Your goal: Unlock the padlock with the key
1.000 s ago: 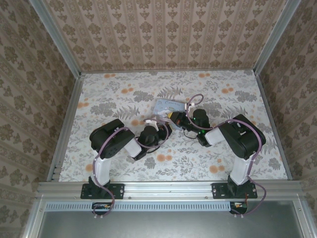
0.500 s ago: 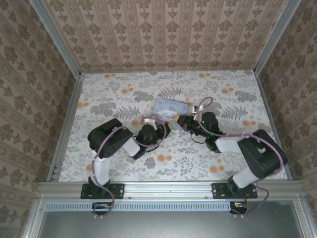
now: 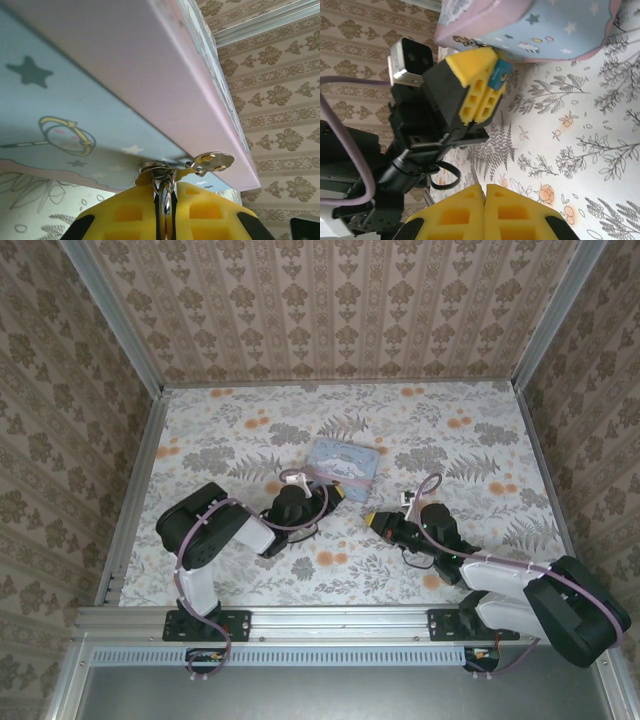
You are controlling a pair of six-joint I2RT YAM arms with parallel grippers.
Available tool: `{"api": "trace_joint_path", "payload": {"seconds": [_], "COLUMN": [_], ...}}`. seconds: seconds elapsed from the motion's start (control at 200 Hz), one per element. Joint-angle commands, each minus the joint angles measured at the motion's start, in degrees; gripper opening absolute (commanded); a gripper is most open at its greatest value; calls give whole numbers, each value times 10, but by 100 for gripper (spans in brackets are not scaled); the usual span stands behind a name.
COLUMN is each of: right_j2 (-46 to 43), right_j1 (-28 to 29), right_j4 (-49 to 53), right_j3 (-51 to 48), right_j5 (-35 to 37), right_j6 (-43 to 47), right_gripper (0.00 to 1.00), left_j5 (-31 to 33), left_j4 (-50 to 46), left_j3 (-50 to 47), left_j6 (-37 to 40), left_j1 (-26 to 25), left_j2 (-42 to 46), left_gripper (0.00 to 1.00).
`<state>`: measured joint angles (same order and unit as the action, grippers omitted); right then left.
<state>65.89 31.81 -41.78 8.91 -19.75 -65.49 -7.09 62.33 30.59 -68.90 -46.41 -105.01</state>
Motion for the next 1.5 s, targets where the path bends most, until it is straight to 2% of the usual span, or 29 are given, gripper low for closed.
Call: {"api": "trace_joint_path", "payload": {"seconds": [0.0, 0.25, 0.6, 1.015, 1.495], "right_j2": [4, 108, 250, 255, 280], "right_j1": [11, 33, 39, 40, 40], "right_j4": [-15, -112, -247, -211, -219], "right_j3": [-14, 4, 26, 52, 64], "right_j5": [40, 52, 69, 86, 90], "right_j6": [-20, -40, -106, -113, -118], "right_gripper": [0, 0, 0, 0, 0], "left_j5": [-22, -37, -18, -9, -8], "left_j4": [-4, 15, 85, 90, 97], "left_j3": [1, -9, -24, -28, -22], "left_j6": [-31, -69, -109, -104, -105], "left_j1": [2, -2, -15, -24, -25], "left_j2": [29, 26, -14, -21, -28], "left_gripper": [0, 0, 0, 0, 0]}}
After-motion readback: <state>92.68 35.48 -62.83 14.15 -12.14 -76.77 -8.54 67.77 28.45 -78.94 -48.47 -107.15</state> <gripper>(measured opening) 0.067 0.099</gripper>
